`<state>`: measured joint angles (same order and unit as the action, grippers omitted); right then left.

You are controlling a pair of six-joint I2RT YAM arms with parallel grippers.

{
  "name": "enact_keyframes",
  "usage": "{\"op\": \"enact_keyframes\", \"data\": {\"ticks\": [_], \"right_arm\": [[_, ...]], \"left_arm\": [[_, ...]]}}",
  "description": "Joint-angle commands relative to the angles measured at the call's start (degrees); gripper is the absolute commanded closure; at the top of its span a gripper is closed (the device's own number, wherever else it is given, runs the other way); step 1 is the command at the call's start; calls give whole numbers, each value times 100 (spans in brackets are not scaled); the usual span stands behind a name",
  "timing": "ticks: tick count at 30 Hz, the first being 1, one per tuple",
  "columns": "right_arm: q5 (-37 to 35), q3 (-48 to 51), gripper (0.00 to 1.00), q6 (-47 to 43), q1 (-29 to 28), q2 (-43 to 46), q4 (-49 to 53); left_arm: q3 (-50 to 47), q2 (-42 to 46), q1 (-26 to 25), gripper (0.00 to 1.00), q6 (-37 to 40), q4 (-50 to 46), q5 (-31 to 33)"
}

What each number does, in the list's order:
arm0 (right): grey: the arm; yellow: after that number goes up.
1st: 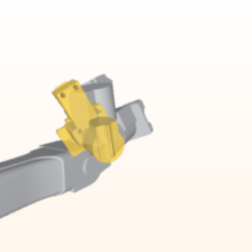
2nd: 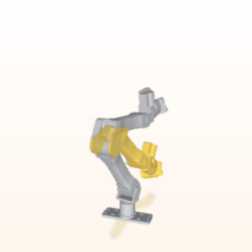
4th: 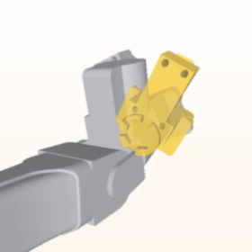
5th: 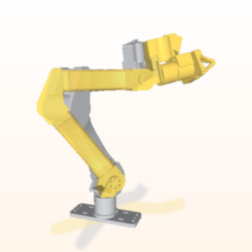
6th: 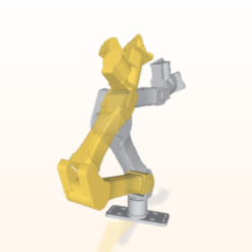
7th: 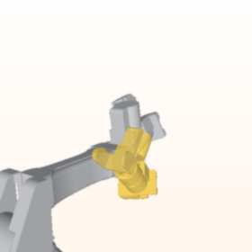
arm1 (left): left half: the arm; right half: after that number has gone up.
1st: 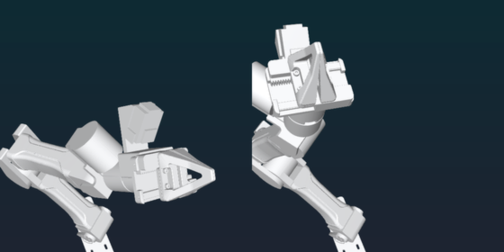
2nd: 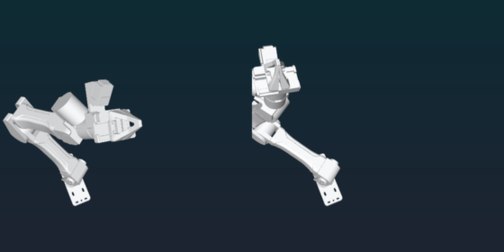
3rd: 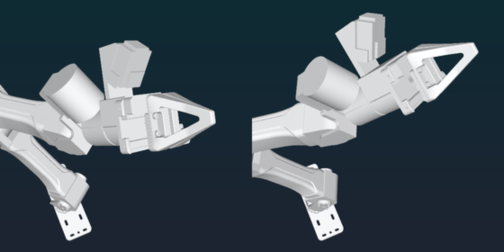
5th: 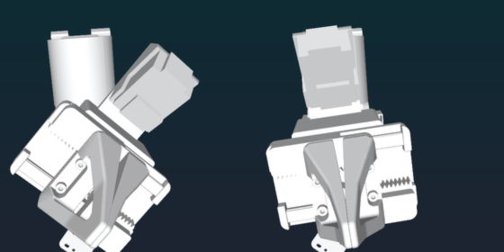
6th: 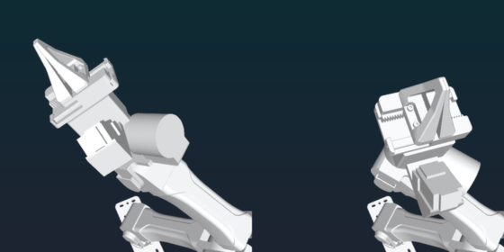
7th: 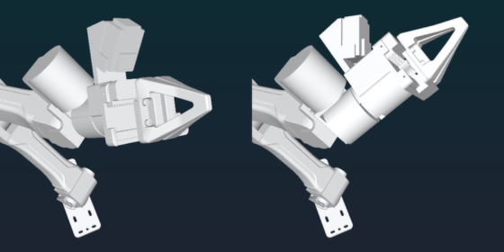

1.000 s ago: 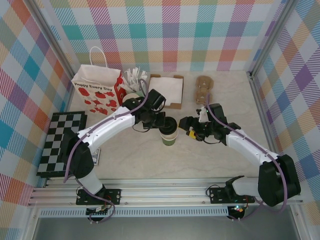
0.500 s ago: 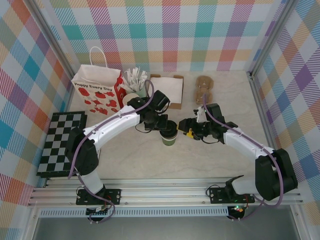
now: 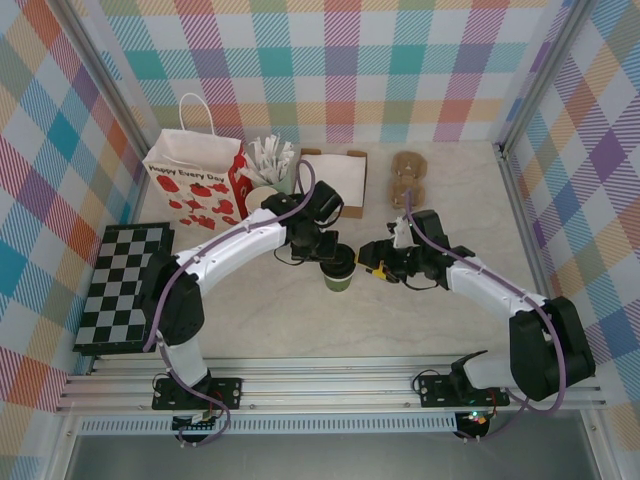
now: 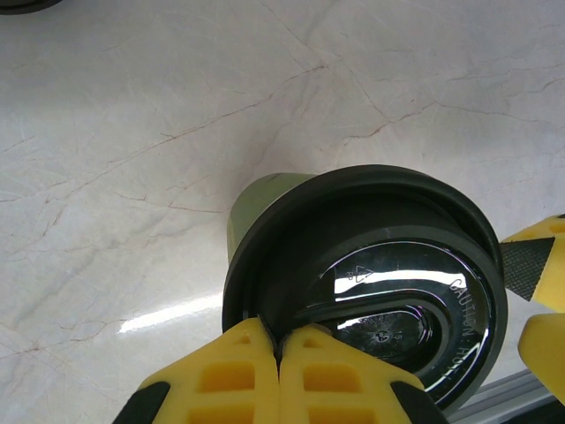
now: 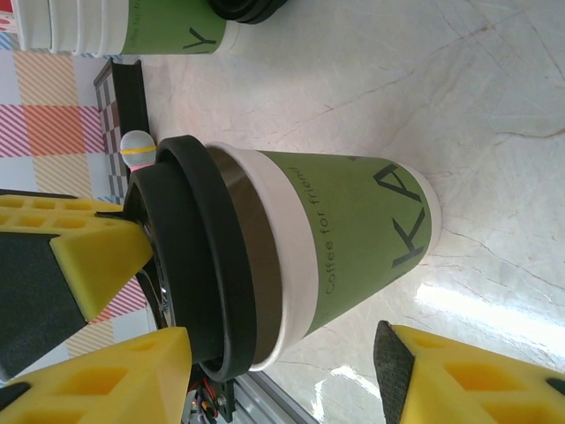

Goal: Pack the takeout coffee

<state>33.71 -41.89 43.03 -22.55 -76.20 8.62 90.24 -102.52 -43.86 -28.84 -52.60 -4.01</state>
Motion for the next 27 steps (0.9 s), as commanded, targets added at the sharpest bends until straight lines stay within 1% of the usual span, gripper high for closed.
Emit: {"op": "enact_keyframes", "data": {"ticks": [1,8,20,23,27], "right_arm": [[143,69,45,-5,-31,-60,-77],[333,-106,46,-109,-53,-266,37],[301,-206,47,-198,-102,-377,172],[206,-207,49,-198,-118,-377,238],[-109,-285,53,-197,-132,-476,637]], "left_arm": [[239,-84,-89,100,198,-263,-46],[227,-119,-93,100,238,-260,-126],[240,-267,-91,100,237,-259,-196],[232,-284,-88,100,231,-263,-209],[214,-329,-88,100,238,-260,-212]]}}
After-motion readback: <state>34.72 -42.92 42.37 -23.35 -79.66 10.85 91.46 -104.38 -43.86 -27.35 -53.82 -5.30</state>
